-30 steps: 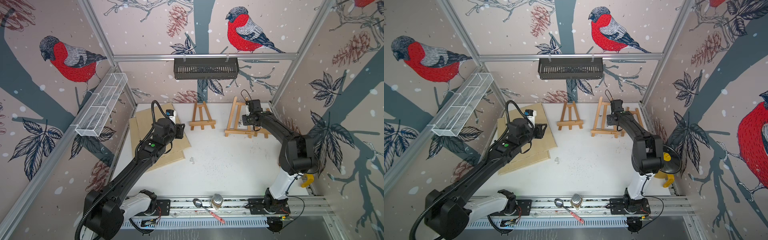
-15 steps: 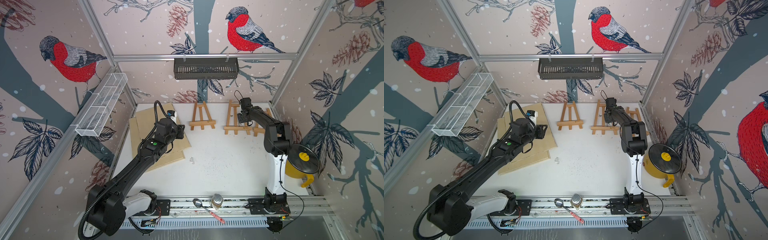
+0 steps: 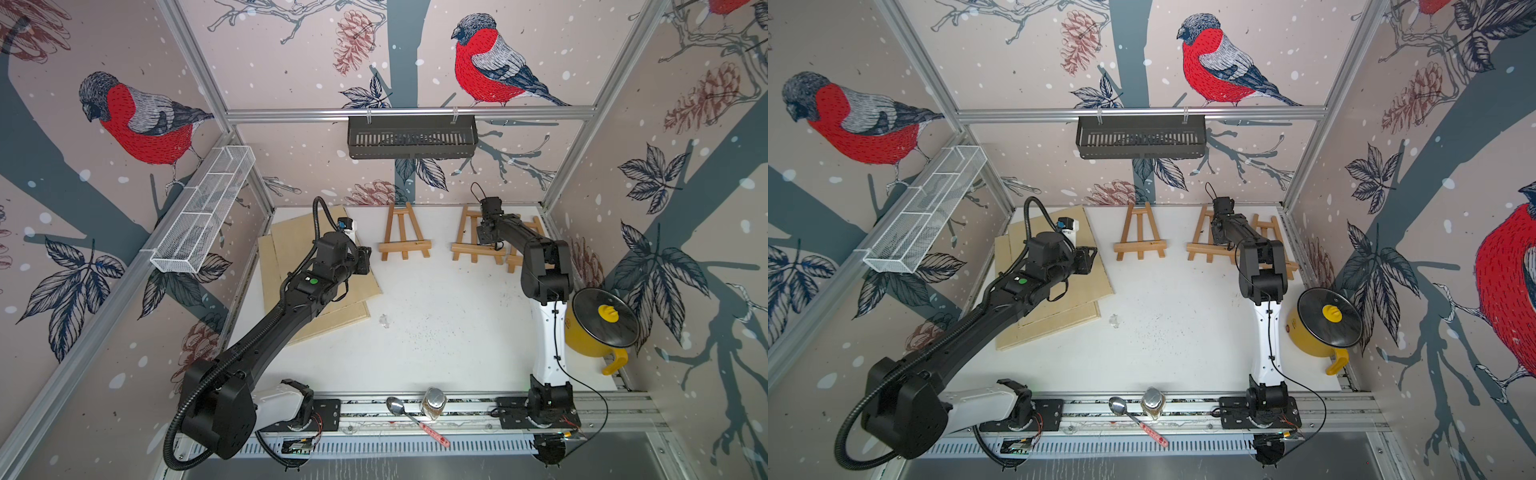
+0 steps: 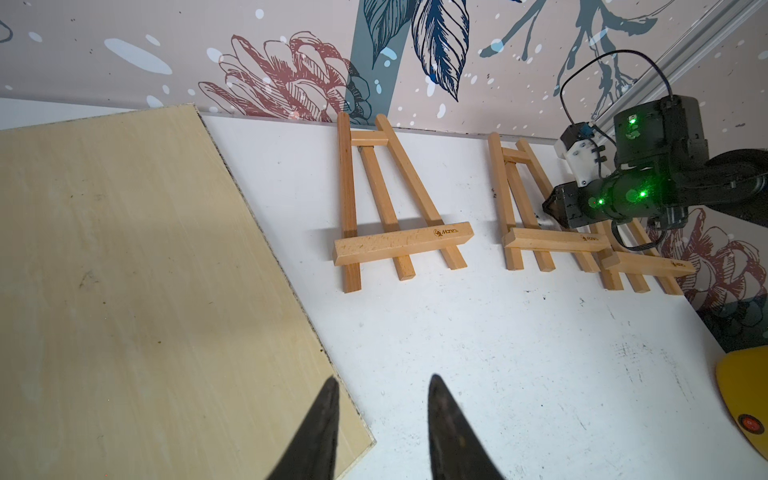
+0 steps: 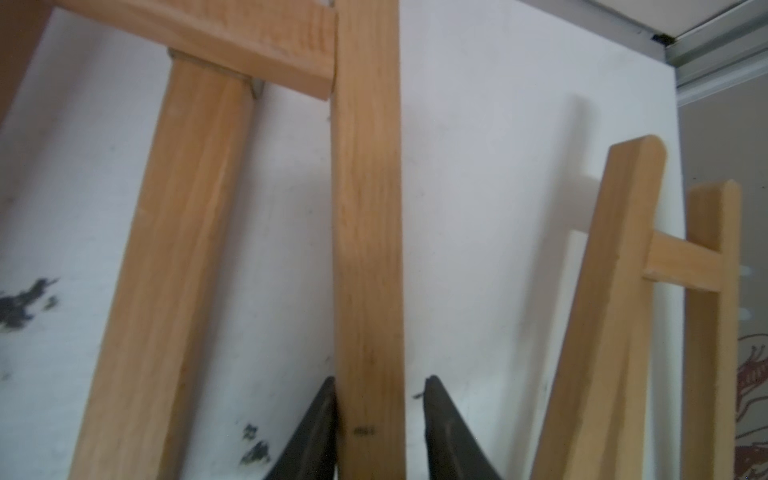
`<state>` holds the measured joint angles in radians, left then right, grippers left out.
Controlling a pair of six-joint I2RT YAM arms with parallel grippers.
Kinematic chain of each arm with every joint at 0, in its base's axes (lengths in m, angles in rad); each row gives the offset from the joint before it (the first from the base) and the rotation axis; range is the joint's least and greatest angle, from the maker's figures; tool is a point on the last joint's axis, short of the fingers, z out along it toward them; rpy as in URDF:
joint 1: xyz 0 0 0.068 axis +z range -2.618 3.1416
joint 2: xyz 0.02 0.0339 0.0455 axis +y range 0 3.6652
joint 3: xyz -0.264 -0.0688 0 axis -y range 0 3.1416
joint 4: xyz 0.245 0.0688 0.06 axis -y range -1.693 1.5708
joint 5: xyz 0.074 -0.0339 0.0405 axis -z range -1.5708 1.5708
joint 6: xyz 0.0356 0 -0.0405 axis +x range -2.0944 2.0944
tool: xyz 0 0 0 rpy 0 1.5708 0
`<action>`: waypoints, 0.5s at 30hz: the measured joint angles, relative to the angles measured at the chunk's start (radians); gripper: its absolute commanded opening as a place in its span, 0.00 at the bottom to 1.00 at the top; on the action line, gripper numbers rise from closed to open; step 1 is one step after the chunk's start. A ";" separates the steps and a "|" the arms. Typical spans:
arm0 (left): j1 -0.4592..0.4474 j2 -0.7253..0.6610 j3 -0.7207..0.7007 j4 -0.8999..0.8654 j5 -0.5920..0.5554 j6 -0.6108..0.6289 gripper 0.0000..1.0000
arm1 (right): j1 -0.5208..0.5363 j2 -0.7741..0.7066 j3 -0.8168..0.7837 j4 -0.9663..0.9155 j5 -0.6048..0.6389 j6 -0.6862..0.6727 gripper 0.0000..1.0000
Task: Disassemble the easel
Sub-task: Place the easel at the center of the board, then adjust the easel at the center of the board.
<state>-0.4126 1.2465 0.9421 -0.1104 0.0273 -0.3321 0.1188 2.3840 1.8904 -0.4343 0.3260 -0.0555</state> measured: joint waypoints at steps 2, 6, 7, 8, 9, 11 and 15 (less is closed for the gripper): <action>0.000 0.012 0.011 -0.008 0.001 0.000 0.36 | -0.002 0.000 0.000 0.010 0.009 0.000 0.50; 0.000 0.032 0.034 -0.015 0.010 -0.001 0.36 | 0.003 -0.026 -0.024 0.017 0.013 0.000 0.57; 0.000 0.037 0.039 -0.015 0.020 -0.001 0.36 | 0.006 -0.043 -0.035 0.018 0.013 0.000 0.58; 0.000 0.039 0.041 -0.017 0.023 -0.001 0.36 | 0.011 -0.063 -0.047 0.020 0.013 0.000 0.59; 0.000 0.043 0.042 -0.023 0.025 -0.001 0.36 | 0.017 -0.091 -0.059 0.024 0.013 0.000 0.59; 0.000 0.047 0.043 -0.039 0.026 -0.001 0.36 | 0.030 -0.143 -0.076 0.040 0.014 0.000 0.61; 0.000 0.043 0.043 -0.060 0.025 -0.002 0.35 | 0.073 -0.251 -0.117 0.080 0.017 0.001 0.60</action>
<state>-0.4129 1.2900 0.9855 -0.1707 0.0521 -0.3340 0.1921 2.1334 1.7737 -0.3546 0.3428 -0.0547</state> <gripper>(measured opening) 0.353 0.606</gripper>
